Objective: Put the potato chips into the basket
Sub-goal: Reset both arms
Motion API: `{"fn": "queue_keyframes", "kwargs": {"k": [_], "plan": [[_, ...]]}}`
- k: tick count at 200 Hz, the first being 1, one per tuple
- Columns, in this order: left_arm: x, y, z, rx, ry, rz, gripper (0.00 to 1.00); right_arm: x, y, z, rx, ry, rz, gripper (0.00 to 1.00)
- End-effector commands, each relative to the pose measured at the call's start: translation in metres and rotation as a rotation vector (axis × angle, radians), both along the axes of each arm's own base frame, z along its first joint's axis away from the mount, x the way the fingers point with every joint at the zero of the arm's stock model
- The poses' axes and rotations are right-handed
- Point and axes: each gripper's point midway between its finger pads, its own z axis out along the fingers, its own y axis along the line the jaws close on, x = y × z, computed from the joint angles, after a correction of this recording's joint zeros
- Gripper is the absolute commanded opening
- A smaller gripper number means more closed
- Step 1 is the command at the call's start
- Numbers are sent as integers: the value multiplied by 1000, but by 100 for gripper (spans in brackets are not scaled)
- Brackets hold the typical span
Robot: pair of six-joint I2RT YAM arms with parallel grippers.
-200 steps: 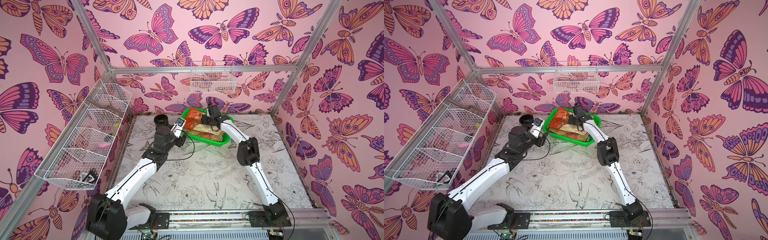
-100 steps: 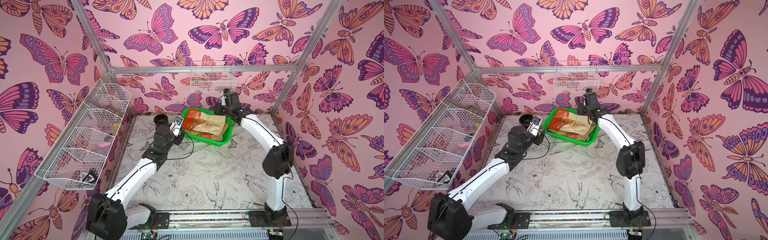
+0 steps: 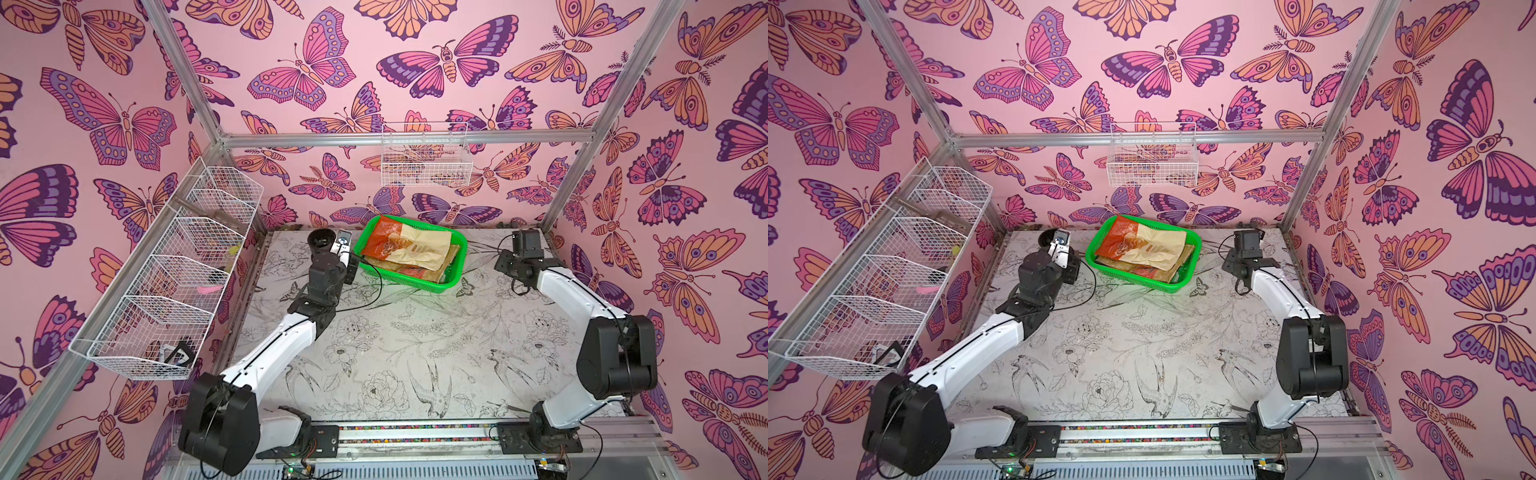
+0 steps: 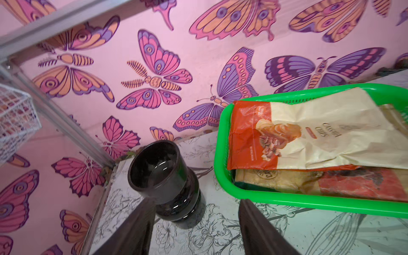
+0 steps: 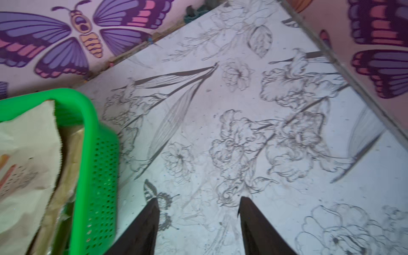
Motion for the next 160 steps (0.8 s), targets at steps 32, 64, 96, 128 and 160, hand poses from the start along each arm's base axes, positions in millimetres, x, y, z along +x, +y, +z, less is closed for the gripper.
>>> {"fn": "queue_keyframes", "kwargs": {"k": [32,64,96,128,160], "plan": [[6,90,-47,-209,88,438,66,-23,-67,1,-266,-71,-147,63],[-17,134,-80,-235,117,606,65,-36,-57,-22,-267,-104,-47,63],[-29,158,-97,-150,99,692,65,-38,-52,-24,-290,-160,35,63],[-38,177,-118,-114,91,745,65,-49,-53,-43,-331,-72,78,62],[-34,166,-150,-154,134,658,65,-52,-58,-51,-429,-164,102,62]]}}
